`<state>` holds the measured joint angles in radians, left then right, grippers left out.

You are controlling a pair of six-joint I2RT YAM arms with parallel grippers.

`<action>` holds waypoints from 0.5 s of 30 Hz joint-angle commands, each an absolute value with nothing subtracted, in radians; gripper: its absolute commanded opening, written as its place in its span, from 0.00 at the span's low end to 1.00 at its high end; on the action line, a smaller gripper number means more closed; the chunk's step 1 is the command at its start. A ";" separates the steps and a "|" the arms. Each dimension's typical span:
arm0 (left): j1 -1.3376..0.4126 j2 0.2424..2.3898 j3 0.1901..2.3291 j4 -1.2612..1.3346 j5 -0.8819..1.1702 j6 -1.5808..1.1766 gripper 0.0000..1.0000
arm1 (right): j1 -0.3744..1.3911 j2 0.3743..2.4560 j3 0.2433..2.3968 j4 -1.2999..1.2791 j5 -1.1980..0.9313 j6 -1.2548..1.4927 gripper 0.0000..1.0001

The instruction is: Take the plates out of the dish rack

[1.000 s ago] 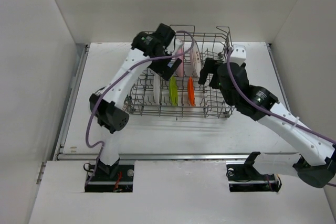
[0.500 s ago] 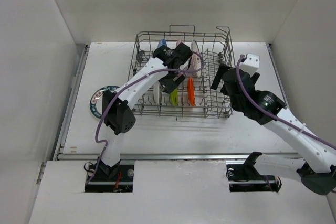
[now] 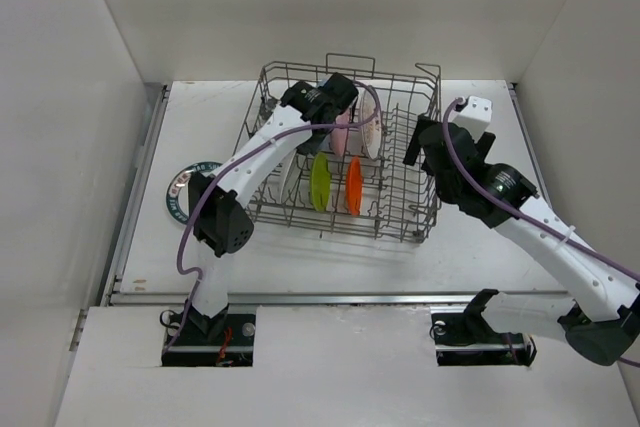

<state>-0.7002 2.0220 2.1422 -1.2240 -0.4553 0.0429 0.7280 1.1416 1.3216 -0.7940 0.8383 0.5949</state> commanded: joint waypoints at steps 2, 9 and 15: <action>-0.724 1.977 2.239 -1.339 -0.348 0.117 0.00 | 0.718 1.137 1.359 -0.778 0.850 0.581 1.00; -0.724 1.904 2.427 -1.286 -0.431 0.106 0.00 | 0.686 1.212 1.394 -0.787 0.862 0.581 1.00; -0.724 1.755 2.451 -1.171 -0.506 0.133 0.00 | 0.649 1.273 1.445 -0.865 0.862 0.646 1.00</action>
<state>-0.7101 1.9034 2.3924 -1.2537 -0.4728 0.1078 0.6624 1.2591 1.3872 -0.8177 0.8387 0.6136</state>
